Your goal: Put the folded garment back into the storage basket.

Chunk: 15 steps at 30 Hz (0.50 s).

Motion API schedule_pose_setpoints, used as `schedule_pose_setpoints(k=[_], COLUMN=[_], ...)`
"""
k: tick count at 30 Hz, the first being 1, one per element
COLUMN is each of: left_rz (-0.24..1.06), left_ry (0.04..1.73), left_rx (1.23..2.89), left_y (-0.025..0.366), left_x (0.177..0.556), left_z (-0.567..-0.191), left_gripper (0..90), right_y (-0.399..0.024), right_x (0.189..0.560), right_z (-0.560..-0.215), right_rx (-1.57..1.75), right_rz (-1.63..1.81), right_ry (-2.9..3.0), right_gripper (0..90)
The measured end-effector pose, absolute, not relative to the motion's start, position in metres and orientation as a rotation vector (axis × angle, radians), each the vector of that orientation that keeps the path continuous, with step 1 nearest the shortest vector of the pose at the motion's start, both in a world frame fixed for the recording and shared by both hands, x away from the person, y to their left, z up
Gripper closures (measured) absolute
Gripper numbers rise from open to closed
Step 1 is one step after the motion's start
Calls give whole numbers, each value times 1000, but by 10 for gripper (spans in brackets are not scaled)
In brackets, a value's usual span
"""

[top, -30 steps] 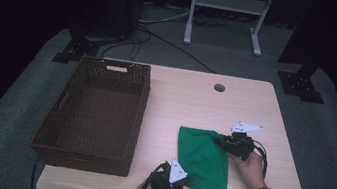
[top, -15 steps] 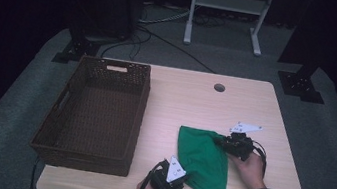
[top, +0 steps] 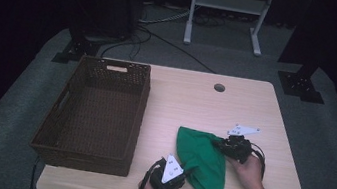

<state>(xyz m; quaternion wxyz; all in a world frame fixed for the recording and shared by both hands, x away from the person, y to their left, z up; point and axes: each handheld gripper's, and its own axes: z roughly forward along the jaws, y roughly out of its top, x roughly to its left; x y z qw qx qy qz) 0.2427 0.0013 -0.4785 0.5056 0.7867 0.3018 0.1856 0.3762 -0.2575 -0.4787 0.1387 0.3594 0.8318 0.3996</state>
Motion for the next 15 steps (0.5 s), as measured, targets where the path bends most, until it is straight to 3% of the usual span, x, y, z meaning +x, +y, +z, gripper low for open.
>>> schedule_pose_setpoints(k=[15], left_rz=[464], left_ry=[707], left_rx=[1748], left_y=[-3], left_x=[248], left_z=[-479], left_gripper=[785], right_y=[-245], right_x=[368], right_z=[-477], right_rx=[1016], right_rz=[1156], right_ry=[2445], right_gripper=[784])
